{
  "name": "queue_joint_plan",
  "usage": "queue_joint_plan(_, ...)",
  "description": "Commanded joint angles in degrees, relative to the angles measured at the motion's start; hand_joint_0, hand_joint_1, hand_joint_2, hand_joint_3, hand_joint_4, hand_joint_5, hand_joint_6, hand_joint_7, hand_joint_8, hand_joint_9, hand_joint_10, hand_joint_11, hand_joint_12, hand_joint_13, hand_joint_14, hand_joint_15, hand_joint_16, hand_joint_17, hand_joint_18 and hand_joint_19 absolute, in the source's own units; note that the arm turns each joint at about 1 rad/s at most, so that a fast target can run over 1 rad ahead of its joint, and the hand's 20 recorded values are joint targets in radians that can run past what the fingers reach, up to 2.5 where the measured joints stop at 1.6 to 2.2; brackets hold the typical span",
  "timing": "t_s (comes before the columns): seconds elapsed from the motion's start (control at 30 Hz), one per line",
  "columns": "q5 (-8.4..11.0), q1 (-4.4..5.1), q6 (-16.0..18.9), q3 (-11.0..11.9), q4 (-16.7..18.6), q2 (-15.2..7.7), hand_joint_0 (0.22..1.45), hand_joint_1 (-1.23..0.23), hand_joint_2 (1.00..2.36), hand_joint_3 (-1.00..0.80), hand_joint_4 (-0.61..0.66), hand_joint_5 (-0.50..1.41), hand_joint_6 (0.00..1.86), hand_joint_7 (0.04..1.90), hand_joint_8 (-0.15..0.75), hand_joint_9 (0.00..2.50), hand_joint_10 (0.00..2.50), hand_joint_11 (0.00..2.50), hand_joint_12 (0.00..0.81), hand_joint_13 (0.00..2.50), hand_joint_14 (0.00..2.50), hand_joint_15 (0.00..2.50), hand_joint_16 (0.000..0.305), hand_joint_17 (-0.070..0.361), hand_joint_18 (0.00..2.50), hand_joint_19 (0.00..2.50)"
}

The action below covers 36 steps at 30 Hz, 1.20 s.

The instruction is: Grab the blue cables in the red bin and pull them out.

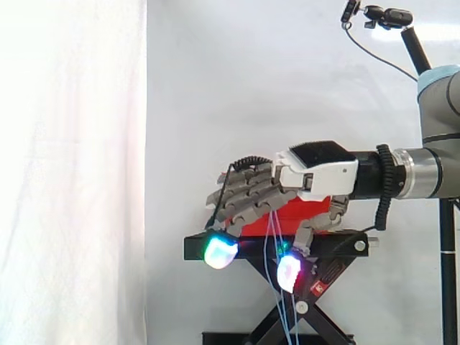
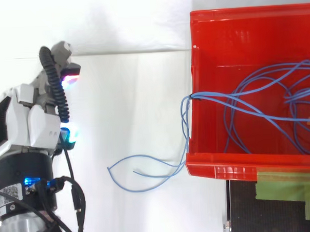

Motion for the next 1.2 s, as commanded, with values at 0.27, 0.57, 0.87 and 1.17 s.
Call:
queue_joint_plan(0.27, -3.92, -2.78, -4.3, 0.1, 3.0, 0.0, 0.78, -0.92, 1.0, -1.0, 0.2, 0.57, 0.01, 0.51, 0.242, 0.55, 0.01, 0.24, 0.328, 0.41, 0.01, 0.18, 0.045, 0.102, 0.23, 0.19)
queue_joint_plan(0.57, -5.32, -4.53, -5.5, 0.0, -6.1, 0.0, 0.79, -0.94, 1.0, -1.0, 0.19, 0.6, 0.01, 0.53, 0.242, 0.56, 0.01, 0.24, 0.329, 0.41, 0.01, 0.18, 0.045, 0.102, 0.23, 0.17)
queue_joint_plan(0.87, -6.2, -6.03, -10.8, 0.0, -5.8, -0.1, 0.79, -0.95, 1.0, -1.0, 0.17, 0.69, 0.01, 0.65, 0.247, 0.6, 0.01, 0.32, 0.328, 0.4, 0.01, 0.17, 0.045, 0.101, 0.23, 0.18)
queue_joint_plan(1.17, -6.47, -6.82, -11.0, 0.0, -5.9, 0.0, 0.79, -0.96, 1.0, -1.0, 0.16, 0.64, 0.01, 0.58, 0.244, 0.6, 0.01, 0.31, 0.329, 0.4, 0.01, 0.17, 0.045, 0.101, 0.23, 0.18)
